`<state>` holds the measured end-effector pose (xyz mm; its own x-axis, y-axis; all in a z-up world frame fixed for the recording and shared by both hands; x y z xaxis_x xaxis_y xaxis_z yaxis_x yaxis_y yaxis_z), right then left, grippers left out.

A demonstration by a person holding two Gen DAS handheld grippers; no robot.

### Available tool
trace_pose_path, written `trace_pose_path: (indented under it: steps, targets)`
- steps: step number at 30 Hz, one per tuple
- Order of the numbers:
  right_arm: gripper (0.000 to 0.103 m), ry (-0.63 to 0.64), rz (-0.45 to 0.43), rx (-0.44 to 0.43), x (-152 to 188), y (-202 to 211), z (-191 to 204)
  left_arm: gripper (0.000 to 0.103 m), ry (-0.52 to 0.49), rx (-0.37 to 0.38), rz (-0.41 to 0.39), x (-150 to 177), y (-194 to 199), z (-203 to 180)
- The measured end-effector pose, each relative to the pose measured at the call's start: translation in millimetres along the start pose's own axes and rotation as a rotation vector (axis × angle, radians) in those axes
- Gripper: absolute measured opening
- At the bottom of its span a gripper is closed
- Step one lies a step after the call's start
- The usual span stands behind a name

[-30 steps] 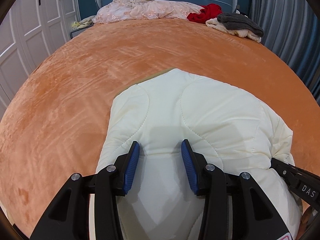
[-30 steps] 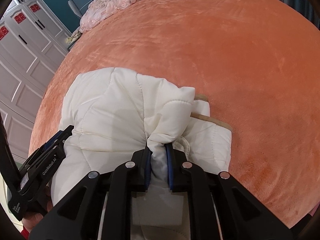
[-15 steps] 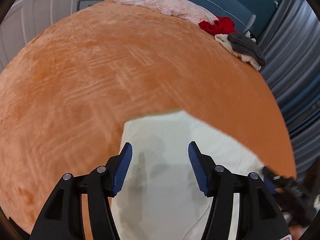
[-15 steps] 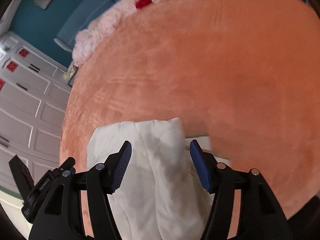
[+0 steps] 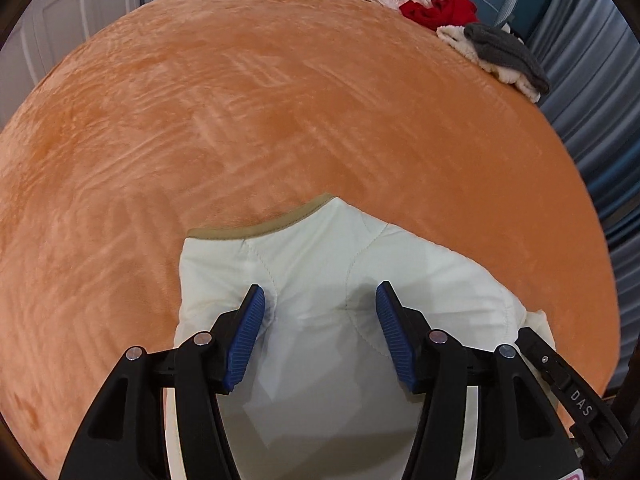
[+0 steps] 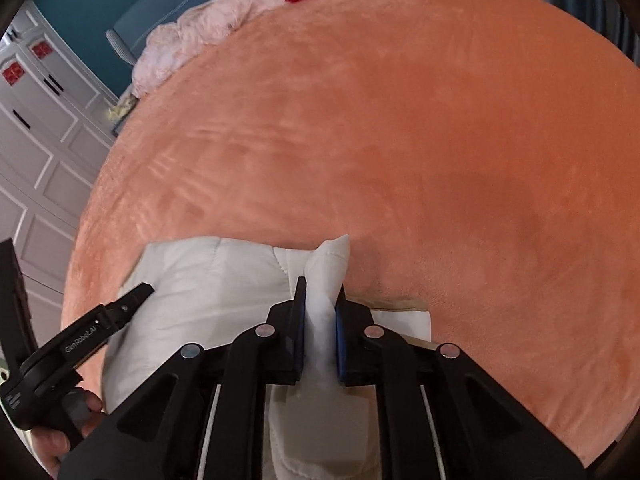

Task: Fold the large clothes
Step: 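Grasp the jacket trim with the right gripper while the left gripper smooths the bundle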

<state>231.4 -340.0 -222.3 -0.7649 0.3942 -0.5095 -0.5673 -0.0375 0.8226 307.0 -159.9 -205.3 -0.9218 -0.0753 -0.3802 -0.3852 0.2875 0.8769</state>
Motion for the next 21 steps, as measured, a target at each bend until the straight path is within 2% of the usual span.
trace_pose_path:
  steps: [8, 21]
  targets:
    - [0.016, -0.018, 0.019, -0.012, 8.1, -17.1, -5.8, 0.059, -0.013, -0.028, -0.026, 3.9, -16.5, 1.8]
    - [0.017, -0.027, 0.005, -0.015, 13.1, -26.1, -8.0, 0.061, -0.038, -0.061, -0.065, 4.9, -26.4, 1.3]
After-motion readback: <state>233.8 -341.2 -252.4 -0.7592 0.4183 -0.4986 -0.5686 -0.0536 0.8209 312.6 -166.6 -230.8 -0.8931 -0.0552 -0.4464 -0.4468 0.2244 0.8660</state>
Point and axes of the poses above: each gripper's, at about its wrist camera, not at the fingertips, and y roughly against the way its jaws point, z to its left, x to its underside, the point moved 9 cm from there along -y, roughly the way its jaws point, and after that the axes turned 11 degrees about y, right-handed, at the moved point
